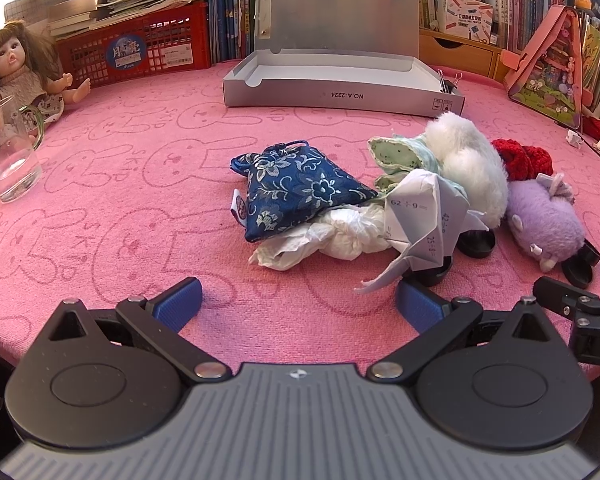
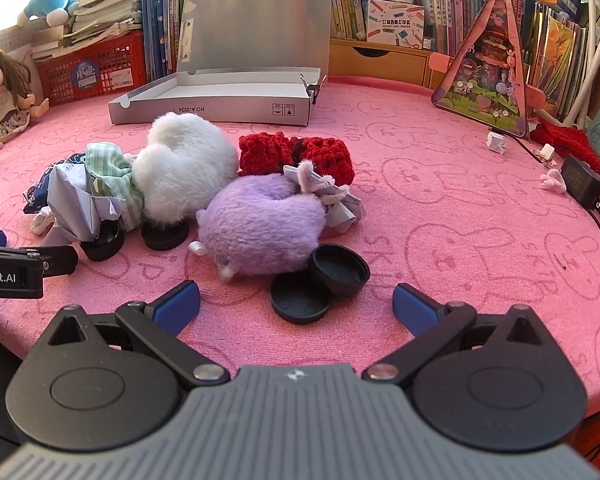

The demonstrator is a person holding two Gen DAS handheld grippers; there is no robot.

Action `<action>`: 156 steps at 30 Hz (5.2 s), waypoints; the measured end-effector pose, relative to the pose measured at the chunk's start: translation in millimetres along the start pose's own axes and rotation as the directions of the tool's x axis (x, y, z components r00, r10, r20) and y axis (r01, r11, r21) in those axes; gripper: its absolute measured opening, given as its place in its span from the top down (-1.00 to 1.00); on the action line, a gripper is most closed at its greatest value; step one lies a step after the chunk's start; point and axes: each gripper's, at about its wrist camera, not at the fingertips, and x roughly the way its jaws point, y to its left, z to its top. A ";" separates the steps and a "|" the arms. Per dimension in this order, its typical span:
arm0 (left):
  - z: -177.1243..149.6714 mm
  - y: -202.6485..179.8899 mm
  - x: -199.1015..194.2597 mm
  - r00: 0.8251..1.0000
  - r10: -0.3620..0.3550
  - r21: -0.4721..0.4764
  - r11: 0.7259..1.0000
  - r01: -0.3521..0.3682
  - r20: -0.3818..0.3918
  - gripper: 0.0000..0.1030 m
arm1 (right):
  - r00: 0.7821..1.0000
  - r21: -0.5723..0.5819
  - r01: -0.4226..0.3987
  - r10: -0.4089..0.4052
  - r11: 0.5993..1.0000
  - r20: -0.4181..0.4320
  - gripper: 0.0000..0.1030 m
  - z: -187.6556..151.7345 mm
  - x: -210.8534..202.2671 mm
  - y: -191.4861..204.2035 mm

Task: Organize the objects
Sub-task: 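Grasp the blue floral pouch with the left gripper while the right gripper grasps the lavender plush, then carry the pouch and plush into the grey box and open both grippers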

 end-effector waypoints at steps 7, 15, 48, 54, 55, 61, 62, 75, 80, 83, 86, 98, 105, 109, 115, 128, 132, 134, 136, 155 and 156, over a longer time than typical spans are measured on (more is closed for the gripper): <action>-2.5 1.4 -0.6 1.000 -0.004 0.007 1.000 0.004 0.014 -1.00 | 1.000 -0.001 0.003 -0.003 1.000 0.020 -1.00 -1.0 -2.0 0.1; 2.4 4.6 -0.2 0.999 -0.016 0.018 1.000 0.016 -0.028 -1.00 | 0.997 -0.006 -0.024 0.024 1.000 0.079 -1.00 3.3 -8.7 -4.5; 53.6 35.6 24.5 0.995 -0.044 -0.134 0.989 0.057 0.094 -1.00 | 0.988 -0.097 -0.082 0.093 0.992 0.121 -0.70 19.6 14.6 12.0; 50.5 20.6 56.0 0.999 -0.006 -0.096 0.995 0.011 0.048 -1.00 | 0.990 -0.077 -0.091 0.099 0.993 0.099 -0.68 18.6 23.2 9.1; 50.7 18.3 58.2 0.999 0.005 -0.082 0.997 0.000 0.049 -1.00 | 0.990 -0.076 -0.091 0.098 0.993 0.097 -0.68 18.1 24.4 9.1; 52.3 14.7 63.2 0.998 0.024 -0.057 0.998 -0.021 0.058 -0.99 | 0.989 -0.066 -0.101 0.108 0.993 0.101 -0.67 19.4 29.5 8.5; 52.0 15.7 62.5 0.998 0.021 -0.062 0.998 -0.017 0.064 -0.93 | 0.989 -0.066 -0.102 0.108 0.993 0.102 -0.67 19.5 30.0 8.5; 60.6 26.2 38.0 0.991 -0.004 -0.069 0.998 0.013 0.137 -0.21 | 0.984 -0.027 -0.120 0.123 0.992 0.126 -0.33 31.0 14.0 1.9; 72.3 31.8 31.4 0.987 -0.015 -0.069 0.997 0.027 0.157 -0.21 | 0.976 -0.039 -0.133 0.138 0.990 0.171 -0.33 42.8 0.1 1.4; 83.1 34.7 30.2 0.986 -0.022 -0.063 0.997 0.033 0.164 -0.21 | 0.974 -0.040 -0.126 0.131 0.991 0.187 -0.33 56.3 -1.9 -0.2; 98.8 38.6 29.6 0.984 -0.034 -0.056 0.997 0.045 0.176 -0.21 | 0.976 -0.015 -0.129 0.129 0.992 0.176 -0.33 73.3 3.4 -6.0; 182.3 46.2 73.6 0.983 -0.014 -0.034 0.999 0.021 0.182 -0.21 | 0.980 0.032 -0.165 0.161 0.986 0.119 -0.34 168.4 62.9 -20.9; 227.0 46.9 128.5 0.987 -0.039 -0.058 0.997 0.049 0.159 -0.21 | 0.971 0.096 -0.235 0.228 0.967 0.077 -0.34 212.5 118.8 -21.2; 237.7 49.3 168.2 0.992 -0.058 -0.103 0.992 0.069 0.111 -0.21 | 0.972 0.111 -0.235 0.230 0.966 0.052 -0.34 226.4 155.2 -14.7; 230.4 53.7 206.9 0.998 -0.049 -0.145 0.988 0.054 0.043 -0.21 | 0.975 0.116 -0.219 0.220 0.969 0.002 -0.34 225.2 195.2 -3.0; 232.3 54.7 206.0 0.998 -0.042 -0.150 0.988 0.048 0.044 -0.21 | 0.970 0.090 -0.244 0.244 0.966 0.009 -0.35 228.0 206.2 3.1; 230.6 52.3 206.3 0.998 -0.028 -0.131 0.991 0.034 0.051 -0.21 | 0.971 0.092 -0.240 0.241 0.967 -0.001 -0.35 223.5 210.1 1.1; 230.2 51.1 206.7 0.998 -0.029 -0.127 0.991 0.037 0.058 -0.21 | 0.971 0.092 -0.237 0.238 0.967 -0.002 -0.35 222.3 212.7 0.0; 228.6 49.0 206.5 0.997 -0.031 -0.119 0.992 0.039 0.069 -0.21 | 0.970 0.081 -0.244 0.245 0.966 -0.001 -0.36 221.4 214.3 0.4; 263.0 36.6 219.7 0.996 0.014 -0.047 0.999 -0.010 0.088 -0.22 | 0.963 0.019 -0.271 0.271 0.962 0.015 -0.37 246.6 231.8 7.7; 268.9 35.3 225.5 0.996 0.010 -0.044 0.999 -0.006 0.083 -0.22 | 0.961 0.020 -0.275 0.275 0.961 0.015 -0.38 250.1 234.1 7.5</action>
